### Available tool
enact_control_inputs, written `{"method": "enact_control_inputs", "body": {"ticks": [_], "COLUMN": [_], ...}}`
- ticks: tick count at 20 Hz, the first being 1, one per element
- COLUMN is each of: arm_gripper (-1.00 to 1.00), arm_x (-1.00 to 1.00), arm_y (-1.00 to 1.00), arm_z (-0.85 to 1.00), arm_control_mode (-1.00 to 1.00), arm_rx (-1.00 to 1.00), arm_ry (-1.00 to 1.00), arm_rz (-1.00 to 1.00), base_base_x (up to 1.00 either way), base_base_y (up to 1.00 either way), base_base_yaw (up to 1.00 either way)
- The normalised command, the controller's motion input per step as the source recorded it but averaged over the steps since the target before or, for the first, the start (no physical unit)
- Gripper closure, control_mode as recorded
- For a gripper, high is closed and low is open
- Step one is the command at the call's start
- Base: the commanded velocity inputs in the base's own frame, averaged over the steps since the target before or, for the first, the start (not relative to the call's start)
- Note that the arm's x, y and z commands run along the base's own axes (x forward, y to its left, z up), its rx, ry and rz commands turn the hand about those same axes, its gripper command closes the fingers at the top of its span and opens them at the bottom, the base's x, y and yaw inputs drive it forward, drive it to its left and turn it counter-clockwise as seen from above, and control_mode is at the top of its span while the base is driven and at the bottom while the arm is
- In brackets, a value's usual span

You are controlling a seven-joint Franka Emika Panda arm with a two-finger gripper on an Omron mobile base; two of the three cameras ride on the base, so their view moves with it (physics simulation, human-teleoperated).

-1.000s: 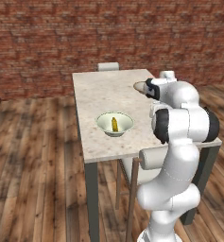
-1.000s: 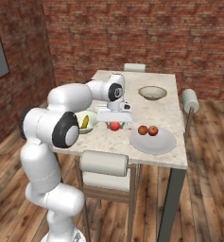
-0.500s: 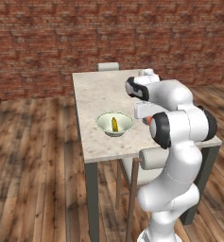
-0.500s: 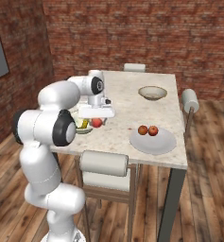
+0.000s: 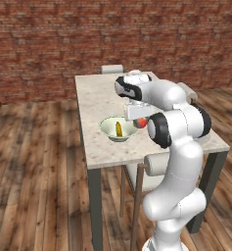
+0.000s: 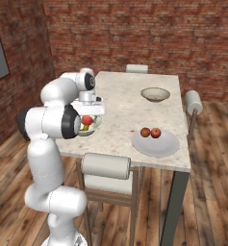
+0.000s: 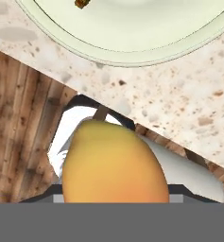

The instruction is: Take the fruits from the plate on the dining counter and place two fruits in each bowl.

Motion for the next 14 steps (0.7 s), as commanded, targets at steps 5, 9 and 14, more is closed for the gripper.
{"method": "enact_control_inputs", "body": {"ticks": [5, 9, 14], "arm_gripper": [1.00, 1.00, 1.00], "arm_x": [0.32, 0.33, 0.20], "arm_y": [0.50, 0.39, 0.14], "arm_z": [-0.01, 0.00, -0.14], "arm_control_mode": [-1.00, -1.00, -1.00], "arm_rx": [0.06, 0.10, 0.11], "arm_ry": [0.03, 0.00, -0.10], "arm_rz": [0.05, 0.00, 0.00], "base_base_x": [0.00, 0.00, 0.00], "base_base_y": [0.00, 0.00, 0.00], "base_base_yaw": [0.00, 0.00, 0.00]}}
